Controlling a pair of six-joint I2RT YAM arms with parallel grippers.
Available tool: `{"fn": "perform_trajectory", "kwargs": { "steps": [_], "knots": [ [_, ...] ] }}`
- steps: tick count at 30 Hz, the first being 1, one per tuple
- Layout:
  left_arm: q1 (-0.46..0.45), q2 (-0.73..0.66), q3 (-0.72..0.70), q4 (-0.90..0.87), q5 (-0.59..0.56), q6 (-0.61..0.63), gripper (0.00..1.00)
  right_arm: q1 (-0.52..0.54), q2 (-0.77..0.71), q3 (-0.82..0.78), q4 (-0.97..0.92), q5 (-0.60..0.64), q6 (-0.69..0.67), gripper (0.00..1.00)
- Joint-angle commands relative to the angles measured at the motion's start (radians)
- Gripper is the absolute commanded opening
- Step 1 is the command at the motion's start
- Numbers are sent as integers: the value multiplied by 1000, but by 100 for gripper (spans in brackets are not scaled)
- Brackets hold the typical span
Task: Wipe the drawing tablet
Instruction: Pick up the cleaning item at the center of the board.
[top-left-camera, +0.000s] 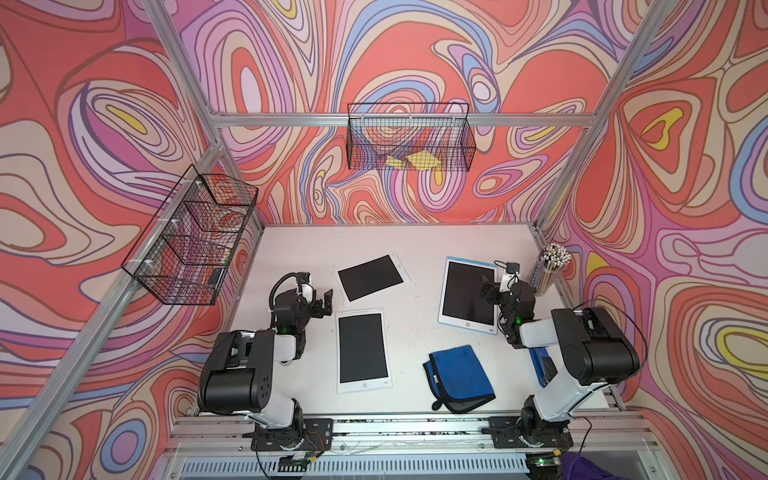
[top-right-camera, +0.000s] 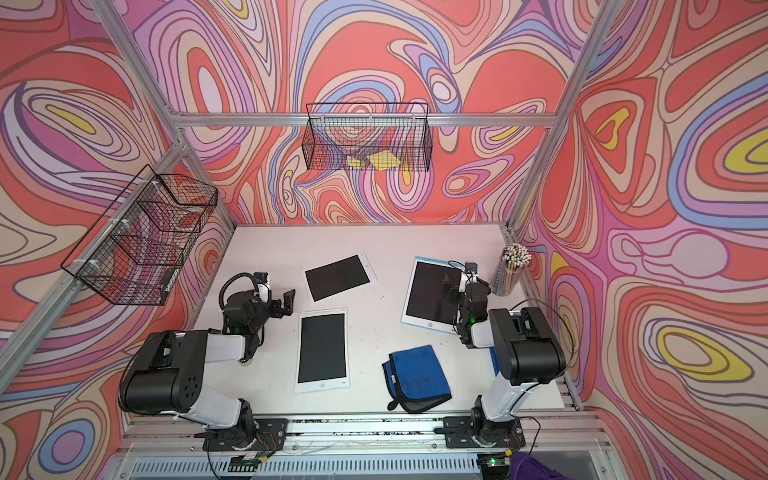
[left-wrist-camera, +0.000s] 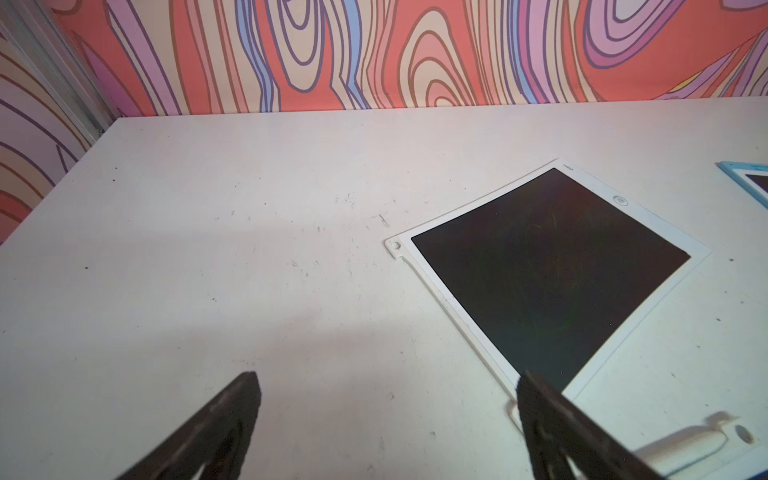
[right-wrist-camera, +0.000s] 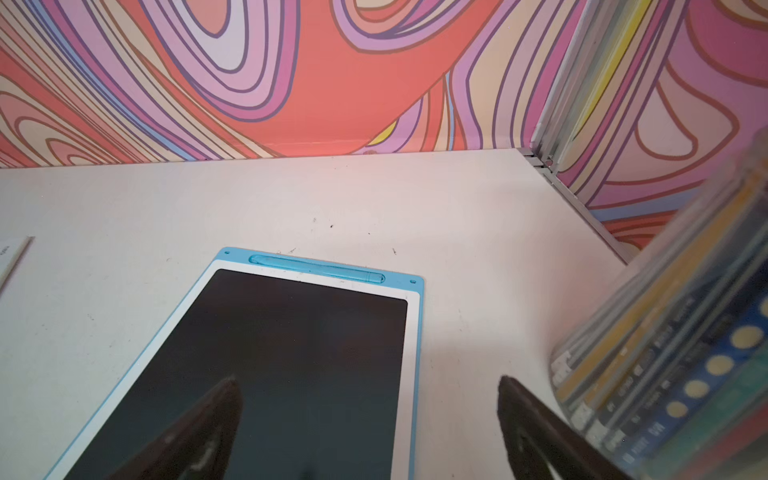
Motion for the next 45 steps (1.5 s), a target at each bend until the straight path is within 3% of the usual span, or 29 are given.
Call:
{"fn": "perform_trajectory", "kwargs": {
  "steps": [1,16,20,26,29,32,34,36,39,40,42,45],
  "knots": [
    [-3,5,-9,26,1,1,99,-1,5,9,-2,-5,-4,98],
    [-2,5,-7,24,-8,-3,99,-2,5,10,-6,-9,-2,98],
    [-2,7,4,-1,-131,-51,99,-5,6,15,-14,-13,2,98],
    [-12,5,13,-17,-162,-47,99,-10,5,18,-19,-22,6,98],
    [-43,-11,22,-44,-308,-65,99,-8,0,3,9,-1,-4,98],
    [-84,-123,42,-168,-411,-47,99,33,-46,-8,6,86,-29,98],
    [-139,-218,62,-263,-498,-16,99,106,-121,103,-263,192,-67,98],
    [-162,-308,75,-330,-509,-87,99,147,-142,279,-577,217,-53,99],
    [-165,-426,114,-488,-418,-279,99,172,-98,543,-953,298,135,98],
    [-165,-451,107,-489,-372,-336,99,172,-79,618,-1064,271,193,98],
    [-168,-482,89,-468,-277,-421,99,185,-51,716,-1202,207,223,98],
    [-188,-506,127,-580,-169,-504,99,223,-46,779,-1336,175,247,98]
  ]
}}
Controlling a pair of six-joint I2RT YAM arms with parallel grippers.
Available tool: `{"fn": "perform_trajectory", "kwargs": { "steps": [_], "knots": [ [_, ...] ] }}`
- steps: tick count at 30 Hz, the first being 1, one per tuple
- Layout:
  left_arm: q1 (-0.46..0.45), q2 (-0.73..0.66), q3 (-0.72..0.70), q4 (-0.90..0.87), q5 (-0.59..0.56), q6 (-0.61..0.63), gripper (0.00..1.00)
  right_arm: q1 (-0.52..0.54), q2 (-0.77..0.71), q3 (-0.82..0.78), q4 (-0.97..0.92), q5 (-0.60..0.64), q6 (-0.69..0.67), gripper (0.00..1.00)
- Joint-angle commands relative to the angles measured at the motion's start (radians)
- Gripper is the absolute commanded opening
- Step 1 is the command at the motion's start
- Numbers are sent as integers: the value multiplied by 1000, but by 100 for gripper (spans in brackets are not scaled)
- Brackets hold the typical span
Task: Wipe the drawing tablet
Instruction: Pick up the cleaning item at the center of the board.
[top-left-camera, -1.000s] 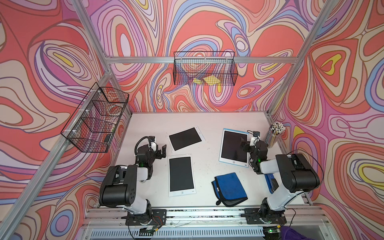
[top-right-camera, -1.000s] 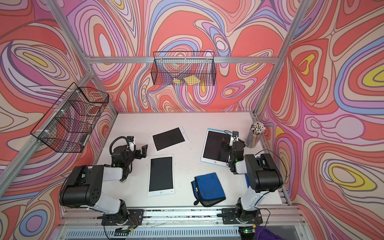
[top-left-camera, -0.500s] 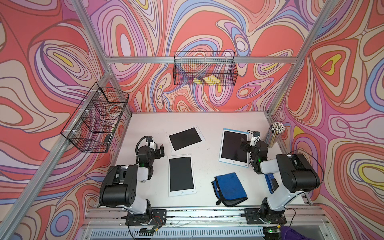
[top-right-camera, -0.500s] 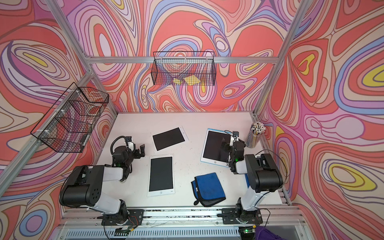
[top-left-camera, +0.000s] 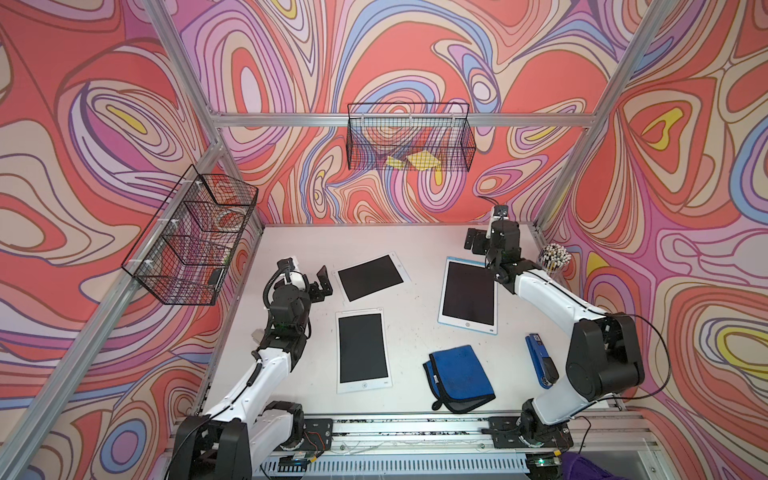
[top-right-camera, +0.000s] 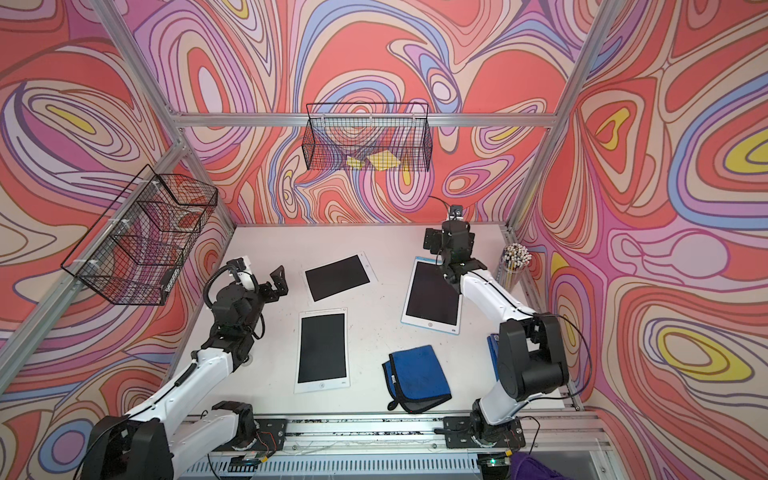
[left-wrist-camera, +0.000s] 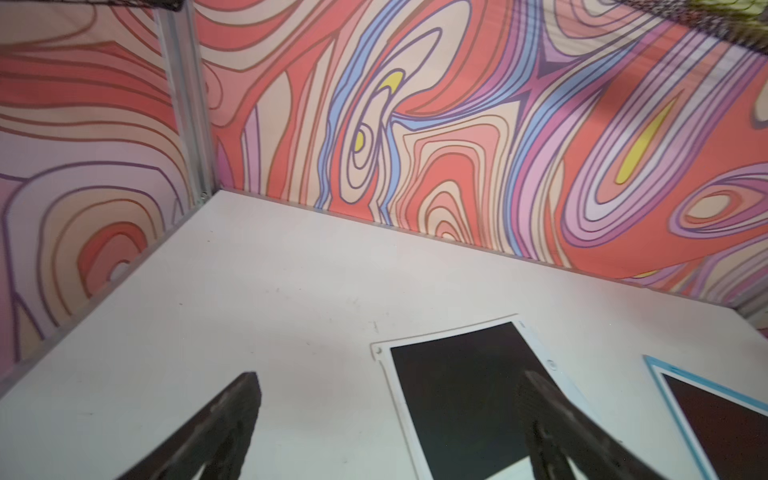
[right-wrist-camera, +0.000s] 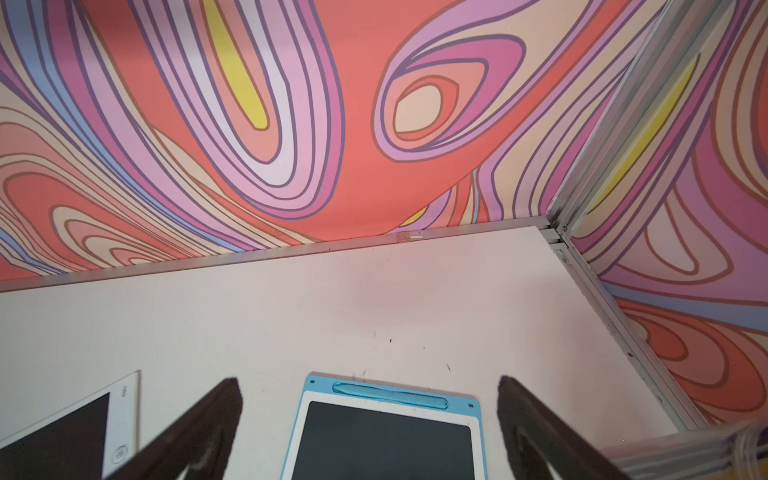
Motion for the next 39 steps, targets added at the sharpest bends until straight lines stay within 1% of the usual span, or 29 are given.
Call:
{"fn": "perform_trajectory", "kwargs": {
  "steps": [1,4,6,8,10,13,15,17,19,21,23,25,26,29,33,39],
  "knots": [
    [-36,-11,40,-201,139,-170,99,40,27,10,-361,-42,94,98],
    [-79,-43,40,-274,177,-199,99,71,-13,-5,-445,-59,148,98],
    [-97,-69,27,-309,199,-227,99,95,-69,-60,-458,-104,158,98],
    [-123,-88,20,-351,227,-241,99,130,-130,-114,-488,-106,187,98],
    [-169,-98,19,-393,257,-237,99,183,-183,-164,-537,-100,218,97],
    [-239,-112,17,-454,259,-241,99,277,-245,-234,-603,-71,297,93],
    [-266,-123,17,-489,268,-246,99,334,-259,-267,-648,-77,358,92],
    [-288,-140,16,-531,269,-248,99,395,-253,-285,-690,-85,389,92],
    [-302,-164,15,-582,250,-242,99,477,-241,-296,-721,-48,417,90],
    [-310,-183,5,-605,238,-242,99,532,-218,-301,-758,-11,448,88],
    [-311,-193,-5,-616,238,-246,99,556,-201,-322,-762,-26,474,86],
    [-313,-196,-12,-632,231,-249,99,578,-196,-360,-735,-75,501,84],
    [-314,-200,-16,-644,221,-252,99,597,-197,-380,-724,-94,520,84],
    [-317,-214,-20,-676,203,-243,99,664,-200,-424,-719,-90,591,87],
    [-317,-223,-22,-691,211,-240,99,744,-206,-469,-705,-99,668,89],
    [-317,-200,-31,-693,221,-249,99,796,-229,-564,-681,-88,772,89]
  ]
}}
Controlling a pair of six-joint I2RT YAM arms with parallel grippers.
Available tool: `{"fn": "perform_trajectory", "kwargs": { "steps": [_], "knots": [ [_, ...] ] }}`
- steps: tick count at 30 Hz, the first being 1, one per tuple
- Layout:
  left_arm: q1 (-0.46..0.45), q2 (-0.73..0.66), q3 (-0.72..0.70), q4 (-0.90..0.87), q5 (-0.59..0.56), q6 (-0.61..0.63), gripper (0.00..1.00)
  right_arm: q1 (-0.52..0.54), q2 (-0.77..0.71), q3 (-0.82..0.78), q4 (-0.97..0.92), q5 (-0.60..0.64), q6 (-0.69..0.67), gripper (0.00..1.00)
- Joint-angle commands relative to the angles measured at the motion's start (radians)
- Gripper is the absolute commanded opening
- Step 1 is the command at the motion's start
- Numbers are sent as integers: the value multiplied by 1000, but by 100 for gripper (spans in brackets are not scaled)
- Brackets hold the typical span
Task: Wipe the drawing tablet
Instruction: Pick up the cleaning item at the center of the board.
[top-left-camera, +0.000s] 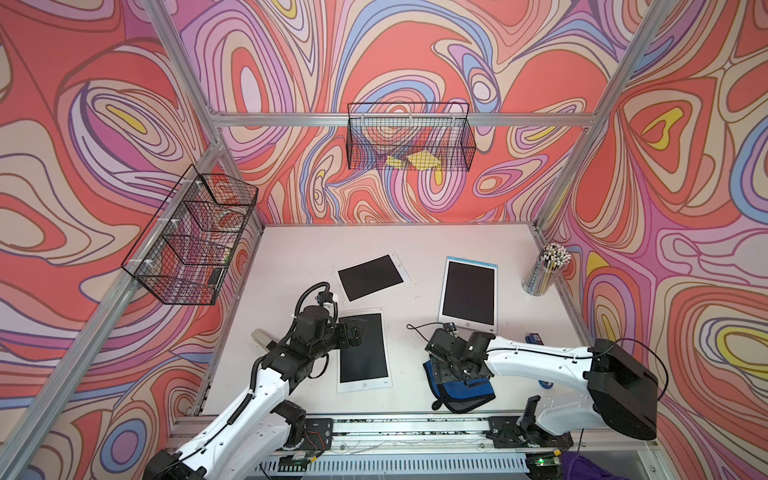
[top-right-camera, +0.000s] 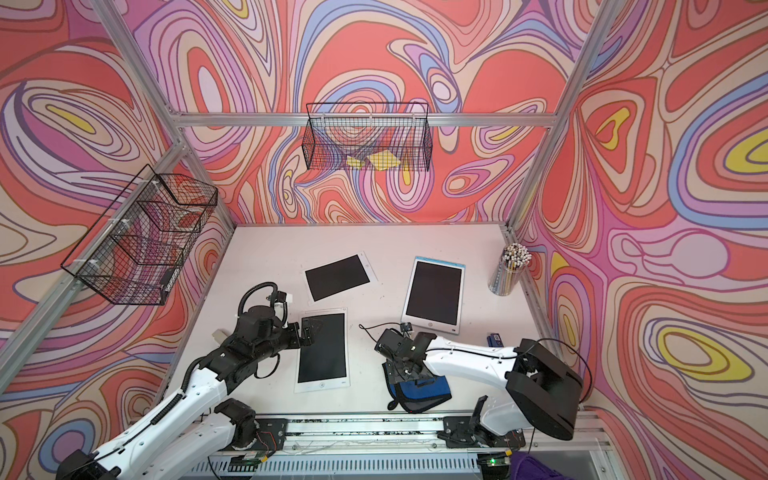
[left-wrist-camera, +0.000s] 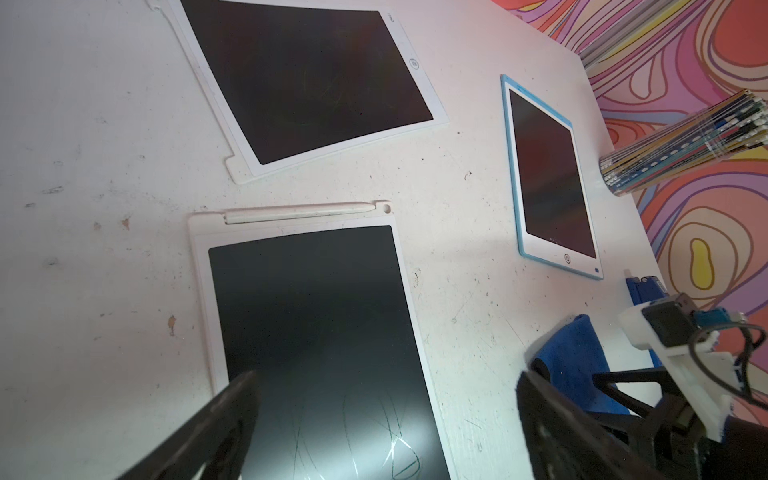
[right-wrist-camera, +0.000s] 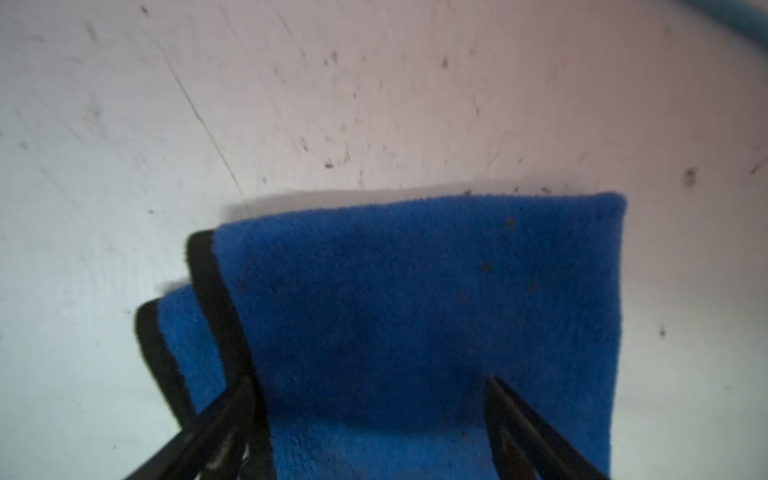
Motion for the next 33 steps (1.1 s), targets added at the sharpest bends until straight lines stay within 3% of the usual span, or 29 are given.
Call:
{"fn": "perform_trajectory", "kwargs": {
  "steps": [1,6,17,22,29,33],
  "knots": [
    [-8,9,-19,-28,-1,-17,99,18,-30,-47,3,12,94,89],
    [-8,13,-21,-29,-8,-12,99,19,-49,-97,22,25,114,90],
    [-9,43,-15,-42,-44,-32,99,76,144,-88,119,-27,131,85],
    [-5,99,12,-63,-64,-49,99,109,212,-82,191,-73,137,63],
    [16,187,56,-128,-59,-44,99,113,228,-52,231,-81,104,10],
    [41,209,91,-151,-46,-62,99,113,231,-16,238,-71,71,0]
  ]
}}
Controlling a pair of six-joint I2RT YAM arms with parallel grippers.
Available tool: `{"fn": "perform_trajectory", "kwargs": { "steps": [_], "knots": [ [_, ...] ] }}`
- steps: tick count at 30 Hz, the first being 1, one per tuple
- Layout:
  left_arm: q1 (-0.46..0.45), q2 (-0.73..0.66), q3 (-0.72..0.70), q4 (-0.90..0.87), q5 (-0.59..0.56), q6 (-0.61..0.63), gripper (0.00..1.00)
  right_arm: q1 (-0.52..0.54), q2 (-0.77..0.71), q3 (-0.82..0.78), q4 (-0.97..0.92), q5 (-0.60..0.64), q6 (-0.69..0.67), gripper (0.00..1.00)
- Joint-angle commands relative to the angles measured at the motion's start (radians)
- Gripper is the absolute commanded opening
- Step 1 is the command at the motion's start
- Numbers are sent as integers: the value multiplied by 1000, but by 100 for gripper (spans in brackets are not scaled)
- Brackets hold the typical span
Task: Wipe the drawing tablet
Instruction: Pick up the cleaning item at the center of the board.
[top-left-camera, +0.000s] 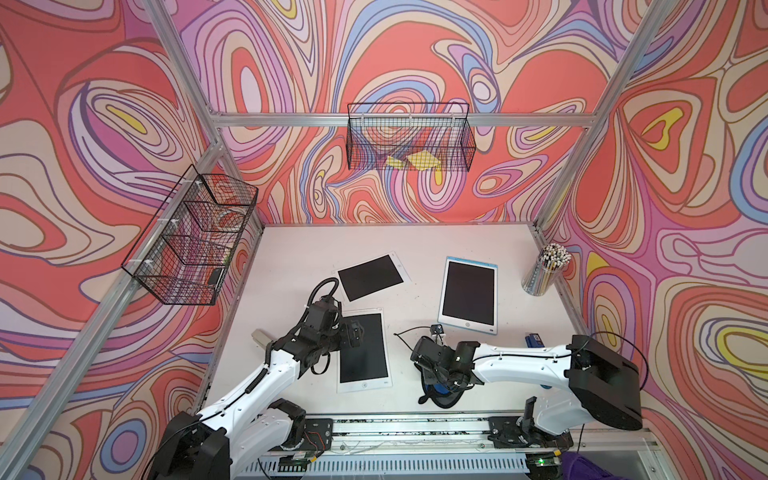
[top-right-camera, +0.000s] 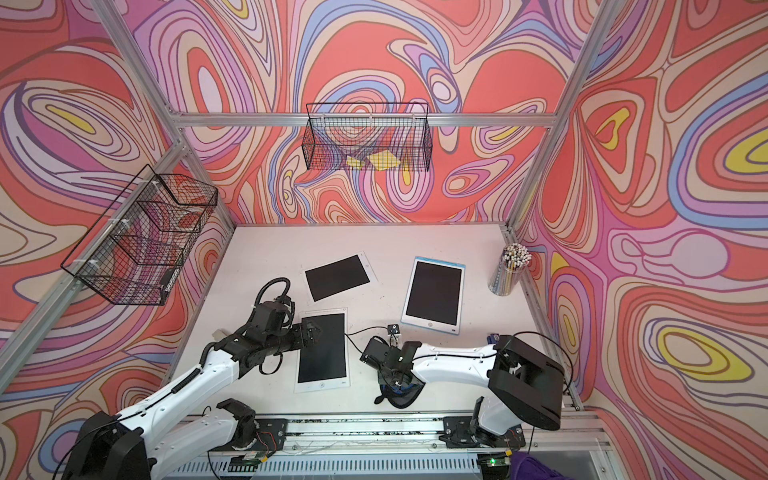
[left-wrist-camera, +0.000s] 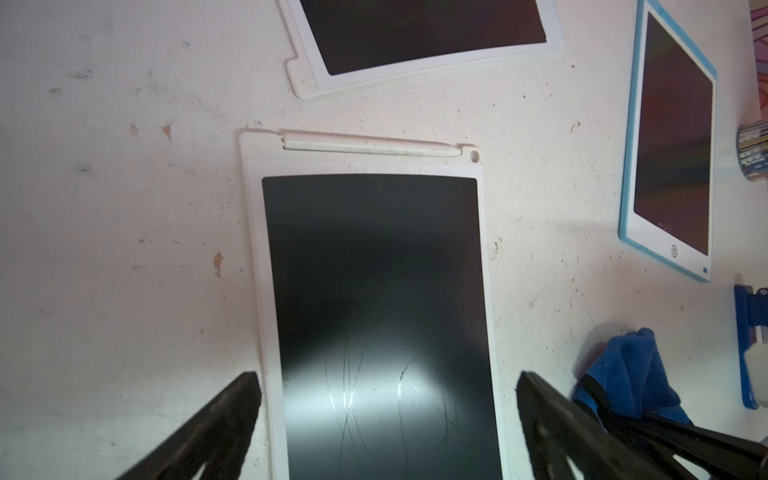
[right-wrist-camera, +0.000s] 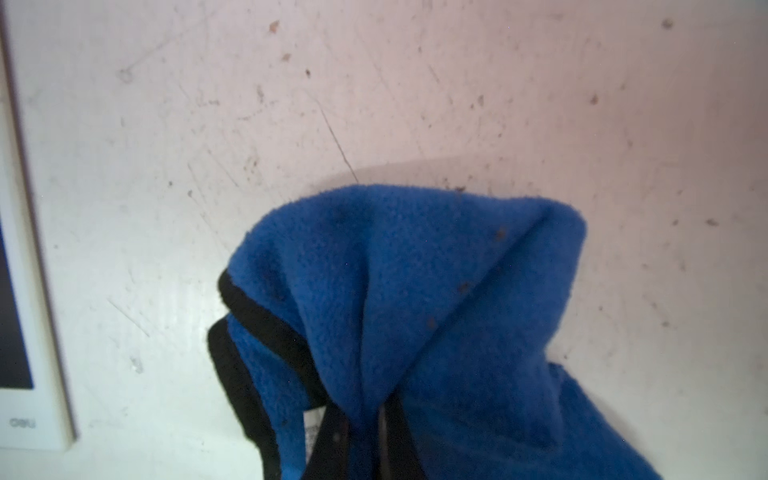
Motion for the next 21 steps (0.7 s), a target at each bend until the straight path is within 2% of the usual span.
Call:
{"fn": "perform_trajectory", "kwargs": {
  "steps": [1,9,15,21],
  "knots": [
    [18,14,21,-46,10,-31,99,5,118,-45,48,-117,-36,0],
    [24,28,-22,-72,46,-53,99,5,152,28,36,-71,-83,0],
    [24,-6,-77,-73,76,-75,98,-17,9,74,11,-39,-127,0],
    [25,0,-100,-58,84,-75,95,-107,-57,78,83,-149,-183,0]
  ]
}}
